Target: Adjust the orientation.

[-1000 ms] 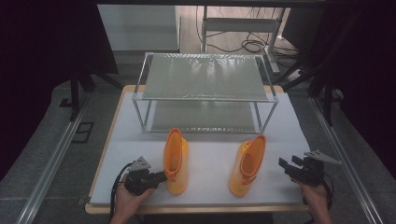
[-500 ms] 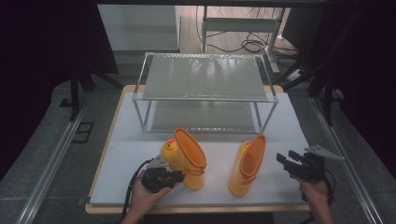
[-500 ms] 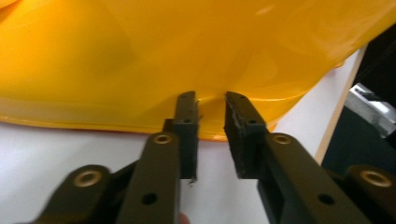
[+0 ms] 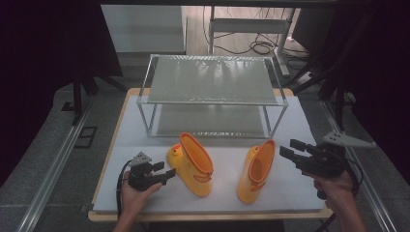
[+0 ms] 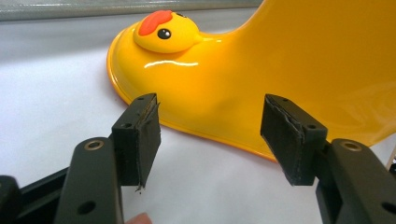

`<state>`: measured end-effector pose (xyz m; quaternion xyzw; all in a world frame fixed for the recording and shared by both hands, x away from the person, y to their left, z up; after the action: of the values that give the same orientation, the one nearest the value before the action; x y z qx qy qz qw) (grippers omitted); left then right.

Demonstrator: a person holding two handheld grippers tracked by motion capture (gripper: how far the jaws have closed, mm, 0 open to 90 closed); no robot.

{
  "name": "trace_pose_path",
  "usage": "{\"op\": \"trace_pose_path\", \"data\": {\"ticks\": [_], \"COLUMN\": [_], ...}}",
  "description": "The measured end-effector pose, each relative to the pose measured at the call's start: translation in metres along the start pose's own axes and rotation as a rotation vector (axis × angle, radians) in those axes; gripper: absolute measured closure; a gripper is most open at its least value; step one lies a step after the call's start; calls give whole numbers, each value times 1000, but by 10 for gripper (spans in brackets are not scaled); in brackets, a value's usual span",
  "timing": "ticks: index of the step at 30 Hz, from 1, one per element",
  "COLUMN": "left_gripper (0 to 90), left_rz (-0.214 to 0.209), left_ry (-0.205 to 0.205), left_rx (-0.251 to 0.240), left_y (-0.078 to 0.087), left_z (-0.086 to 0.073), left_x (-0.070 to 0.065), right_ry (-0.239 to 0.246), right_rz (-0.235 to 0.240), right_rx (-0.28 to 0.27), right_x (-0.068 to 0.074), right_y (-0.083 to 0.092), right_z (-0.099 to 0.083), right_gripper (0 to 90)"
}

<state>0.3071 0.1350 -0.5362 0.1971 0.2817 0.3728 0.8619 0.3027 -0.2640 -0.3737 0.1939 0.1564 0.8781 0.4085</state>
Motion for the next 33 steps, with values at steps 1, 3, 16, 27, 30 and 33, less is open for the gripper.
{"op": "trace_pose_path", "data": {"ticks": [1, 3, 16, 27, 30, 33], "left_gripper": [375, 374, 369, 367, 367, 366], "left_rz": [0, 7, 14, 21, 18, 17], "left_ry": [0, 5, 36, 35, 36, 35], "left_rx": [0, -13, -52, -67, -69, -66], "left_y": [0, 2, 14, 20, 21, 20], "left_z": [0, 3, 5, 6, 7, 6], "left_x": [0, 4, 23, 21, 21, 20], "right_ry": [0, 25, 41, 96, 94, 95], "right_rz": [0, 33, 135, 242, 286, 298], "right_rx": [0, 40, 123, 386, 438, 462], "right_x": [0, 13, 38, 83, 99, 107], "right_y": [0, -11, -49, -103, -117, -121], "right_z": [0, 15, 38, 48, 48, 47], "right_gripper": [448, 461, 494, 516, 516, 515]}}
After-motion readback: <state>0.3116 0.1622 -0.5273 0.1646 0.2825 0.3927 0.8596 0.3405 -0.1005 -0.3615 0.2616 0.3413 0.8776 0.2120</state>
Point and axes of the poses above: each handheld gripper's, and its own axes: y roughly backward along the jaws, z roughly out of its top, x roughly to its left, the point moved 7 cm from there along -y, roughly forward along the jaws, and after that the axes turned 1 degree about -z, right-handed, at the moved point
